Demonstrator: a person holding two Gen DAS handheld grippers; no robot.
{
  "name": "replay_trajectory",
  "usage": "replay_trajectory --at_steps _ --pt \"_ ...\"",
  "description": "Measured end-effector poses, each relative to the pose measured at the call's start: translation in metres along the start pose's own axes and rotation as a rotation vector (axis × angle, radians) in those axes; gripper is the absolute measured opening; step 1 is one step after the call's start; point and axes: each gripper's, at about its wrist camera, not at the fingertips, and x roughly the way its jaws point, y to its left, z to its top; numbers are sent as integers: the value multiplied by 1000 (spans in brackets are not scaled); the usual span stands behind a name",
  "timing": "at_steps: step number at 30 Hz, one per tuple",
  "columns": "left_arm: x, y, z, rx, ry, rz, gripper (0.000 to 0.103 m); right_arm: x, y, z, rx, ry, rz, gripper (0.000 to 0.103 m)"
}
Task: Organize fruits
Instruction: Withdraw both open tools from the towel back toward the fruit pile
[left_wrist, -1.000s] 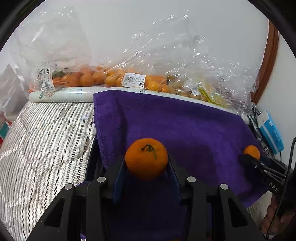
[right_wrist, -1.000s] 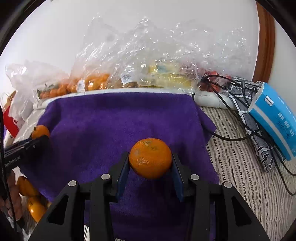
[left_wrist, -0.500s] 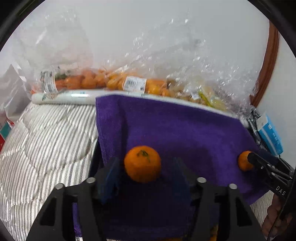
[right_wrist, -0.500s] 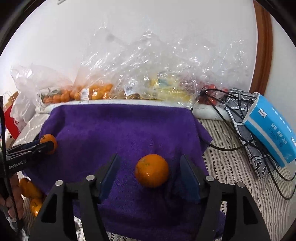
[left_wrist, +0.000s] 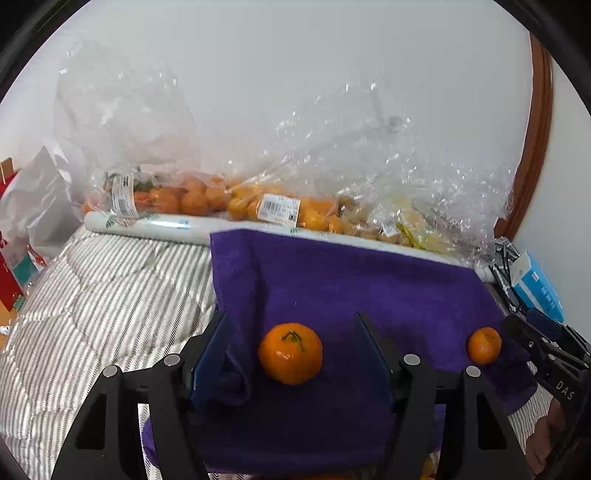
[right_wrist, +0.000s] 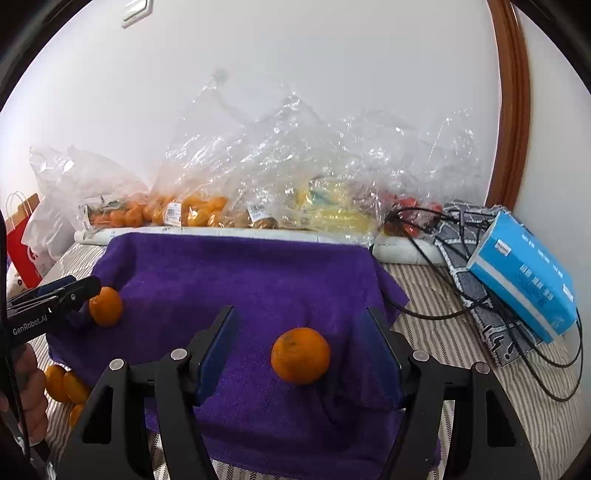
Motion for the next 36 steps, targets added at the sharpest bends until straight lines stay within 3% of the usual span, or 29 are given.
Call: replay_trajectory --at_steps 10,15,19,25,29,36 --pt "-29 -10 14 43 -8 -50 63 -48 4 6 65 22 25 67" --pt "-53 -16 9 72 51 -136 58 -85 18 -1 40 2 16 66" --pt "-74 -11 -1 105 71 -147 58 -110 28 -10 30 2 23 66" --pt "-91 13 -23 37 141 -209 58 -129 45 -25 31 9 45 66" --pt "-103 27 -37 44 121 -149 58 -130 55 -37 51 34 68 65" --pt "-101 49 -54 23 150 -110 58 -133 63 -53 60 30 50 65"
